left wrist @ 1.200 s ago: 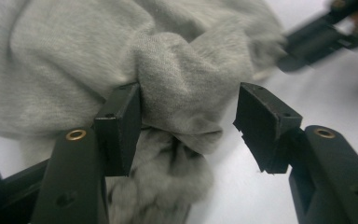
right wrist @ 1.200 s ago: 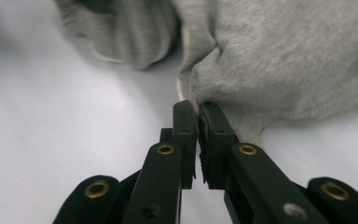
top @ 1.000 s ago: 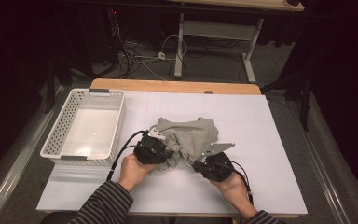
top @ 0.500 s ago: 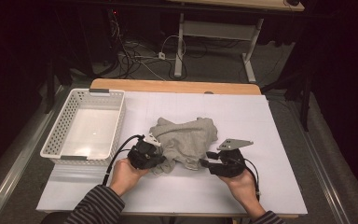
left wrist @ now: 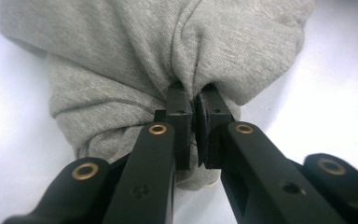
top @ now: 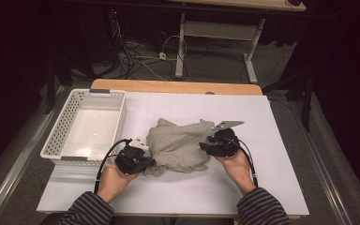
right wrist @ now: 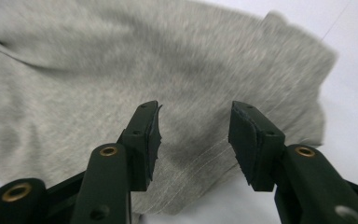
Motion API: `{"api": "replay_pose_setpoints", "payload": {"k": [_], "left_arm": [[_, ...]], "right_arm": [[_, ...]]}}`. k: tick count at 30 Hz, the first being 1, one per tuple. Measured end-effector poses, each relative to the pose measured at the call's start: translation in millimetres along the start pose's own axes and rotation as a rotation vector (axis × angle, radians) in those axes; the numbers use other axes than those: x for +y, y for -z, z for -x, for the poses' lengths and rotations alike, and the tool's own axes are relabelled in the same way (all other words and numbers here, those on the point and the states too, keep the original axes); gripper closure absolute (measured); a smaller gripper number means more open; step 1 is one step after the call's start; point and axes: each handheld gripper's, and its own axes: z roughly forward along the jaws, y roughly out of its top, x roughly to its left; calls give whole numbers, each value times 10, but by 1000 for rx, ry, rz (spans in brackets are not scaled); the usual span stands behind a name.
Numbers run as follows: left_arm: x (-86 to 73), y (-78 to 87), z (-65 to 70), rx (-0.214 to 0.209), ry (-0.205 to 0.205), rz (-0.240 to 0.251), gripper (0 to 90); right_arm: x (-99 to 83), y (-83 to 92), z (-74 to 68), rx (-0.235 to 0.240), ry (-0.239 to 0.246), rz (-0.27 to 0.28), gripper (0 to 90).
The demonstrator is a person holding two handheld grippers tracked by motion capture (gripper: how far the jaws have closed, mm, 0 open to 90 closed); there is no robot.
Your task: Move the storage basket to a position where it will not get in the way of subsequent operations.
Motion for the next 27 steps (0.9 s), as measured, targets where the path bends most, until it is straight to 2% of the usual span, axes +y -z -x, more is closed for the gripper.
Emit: {"api": "replay_pose_setpoints", "payload": {"k": [3, 6, 7, 8, 9, 10, 11, 13, 17, 18, 22, 27], "left_arm": [[-18, 30, -18, 4, 9, 13, 825], [-35, 57, -37, 4, 18, 23, 824], [-40, 64, -42, 1, 22, 25, 824], [-45, 68, -45, 0, 27, 31, 823], [-48, 72, -48, -2, 28, 34, 823], [-51, 74, -50, -4, 28, 35, 821], [-54, 75, -53, -7, 27, 36, 821], [-59, 75, -55, -26, 34, 45, 814], [-48, 125, -45, -52, 47, 81, 753], [-42, 145, -32, -45, 43, 94, 747], [-20, 203, -10, -32, 49, 130, 625], [15, 173, 6, 3, 58, 134, 513]], "right_arm": [[-22, -61, -8, 12, -3, -22, 557], [-74, -124, -46, 32, -3, -56, 618], [-95, -150, -59, 36, 10, -68, 648], [-131, -196, -88, 51, 14, -100, 742], [-131, -196, -88, 51, 14, -100, 742], [-168, -234, -102, 86, 13, -122, 840], [-168, -234, -102, 86, 13, -122, 840], [-198, -267, -120, 108, 30, -140, 900], [-228, -247, -171, 120, 41, -136, 900], [-238, -238, -188, 124, 45, -136, 900], [-296, -204, -269, 142, 74, -131, 900], [-374, -143, -440, 176, 106, -140, 900]]}}
